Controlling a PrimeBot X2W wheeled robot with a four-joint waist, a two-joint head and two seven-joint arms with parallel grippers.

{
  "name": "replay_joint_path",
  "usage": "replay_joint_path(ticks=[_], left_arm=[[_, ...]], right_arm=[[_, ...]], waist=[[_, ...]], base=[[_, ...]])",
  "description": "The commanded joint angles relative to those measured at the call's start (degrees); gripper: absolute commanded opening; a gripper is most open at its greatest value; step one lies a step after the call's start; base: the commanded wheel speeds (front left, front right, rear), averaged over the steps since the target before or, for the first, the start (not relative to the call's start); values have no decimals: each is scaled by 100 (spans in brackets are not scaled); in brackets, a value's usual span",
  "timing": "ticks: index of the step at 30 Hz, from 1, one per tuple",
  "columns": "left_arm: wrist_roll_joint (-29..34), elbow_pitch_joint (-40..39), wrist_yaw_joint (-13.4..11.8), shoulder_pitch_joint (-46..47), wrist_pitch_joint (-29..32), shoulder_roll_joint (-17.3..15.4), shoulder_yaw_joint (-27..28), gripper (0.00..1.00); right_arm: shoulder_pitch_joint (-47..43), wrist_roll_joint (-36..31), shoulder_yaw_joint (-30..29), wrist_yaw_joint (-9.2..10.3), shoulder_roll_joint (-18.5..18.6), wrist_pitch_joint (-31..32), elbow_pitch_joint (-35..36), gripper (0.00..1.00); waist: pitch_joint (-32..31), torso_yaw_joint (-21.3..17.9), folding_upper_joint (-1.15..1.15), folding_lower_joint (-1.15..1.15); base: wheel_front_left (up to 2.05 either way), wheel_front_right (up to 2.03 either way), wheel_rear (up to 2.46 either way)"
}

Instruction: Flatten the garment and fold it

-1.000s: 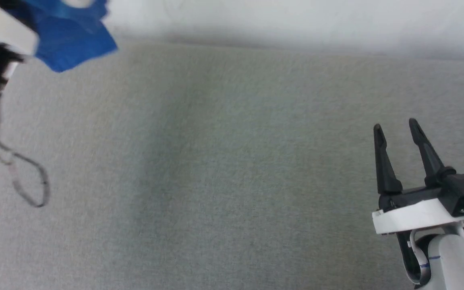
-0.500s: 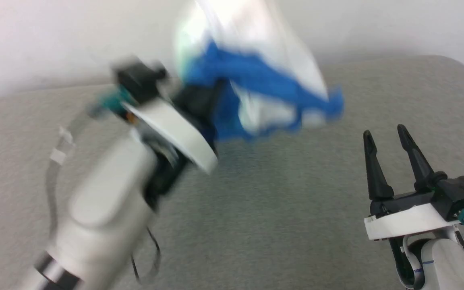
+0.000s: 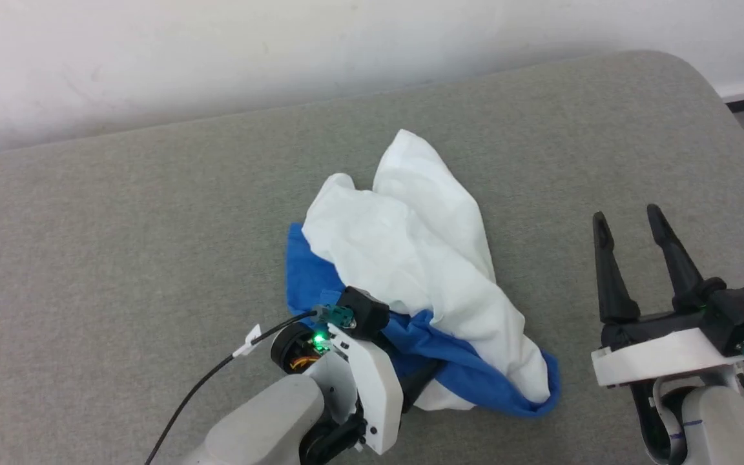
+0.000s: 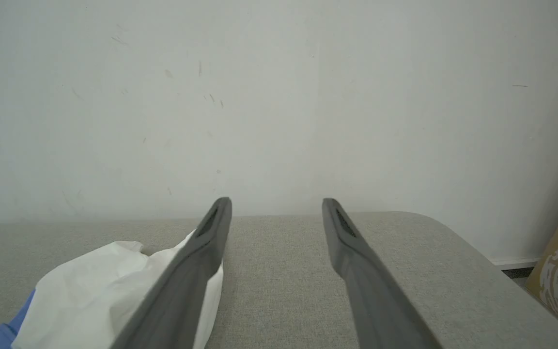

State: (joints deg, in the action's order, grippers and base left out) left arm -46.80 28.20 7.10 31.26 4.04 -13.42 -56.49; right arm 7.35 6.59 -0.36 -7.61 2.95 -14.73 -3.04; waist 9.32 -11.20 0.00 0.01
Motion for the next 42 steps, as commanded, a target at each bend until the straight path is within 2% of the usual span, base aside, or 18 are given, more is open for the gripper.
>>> replay_joint_path(ticks=[1, 7, 9, 17, 21, 25, 28, 32, 35, 38, 42], left_arm=[[-22, 27, 37, 34, -66, -51, -24, 100], [-116, -237, 15, 62, -576, -273, 243, 100], [-168, -411, -82, 29, -753, -425, 428, 100], [-19, -1349, -986, -419, -1794, -1189, 1463, 100], [309, -1874, -1459, -1009, -1895, -1290, 1964, 100], [928, -2498, -1792, -1831, -1901, -1067, 2821, 100], [1318, -2782, -1835, -2474, -1902, -792, 3393, 100], [1705, -2899, -1687, -3191, -1902, -393, 3977, 100], [1957, -2751, -1491, -3513, -1903, -207, 4115, 100], [2310, -2511, -1322, -3595, -1903, -167, 4086, 100], [2445, -2392, -1163, -3601, -1903, 33, 4236, 100]], right_arm=[[-70, -21, -17, 12, -7, -27, -33, 100], [-217, -160, -49, 12, -7, -27, -139, 100], [-290, -215, -73, 12, -7, -27, -167, 100], [-575, -389, -193, 12, -7, -27, -148, 100], [-714, -440, -211, 12, -7, -27, -133, 100], [-820, -409, -244, 12, -7, -27, -104, 100], [-893, -357, -217, 12, -7, -27, -88, 100], [-977, -270, -166, 12, -7, -27, -100, 100], [-1042, -213, -154, 12, -7, -27, -121, 100], [-1092, -184, -116, 12, -7, -27, -133, 100], [-1091, -162, -70, 12, -7, -27, -136, 100]], waist=[[-154, 208, 0, -1], [-596, 629, 0, -1], [-743, 757, 0, -1], [-1062, 1112, 0, -1], [-1094, 1178, 0, -1], [-1078, 1205, 0, -1], [-1066, 1197, 0, -1], [-1061, 1199, 0, -1], [-1066, 1232, 0, -1], [-1073, 1273, 0, -1], [-1074, 1284, 0, -1]], base=[[0, 0, 0], [0, 0, 0], [0, 0, 0], [0, 0, 0], [0, 0, 0], [0, 0, 0], [0, 0, 0], [0, 0, 0], [0, 0, 0], [0, 0, 0], [0, 0, 0]])
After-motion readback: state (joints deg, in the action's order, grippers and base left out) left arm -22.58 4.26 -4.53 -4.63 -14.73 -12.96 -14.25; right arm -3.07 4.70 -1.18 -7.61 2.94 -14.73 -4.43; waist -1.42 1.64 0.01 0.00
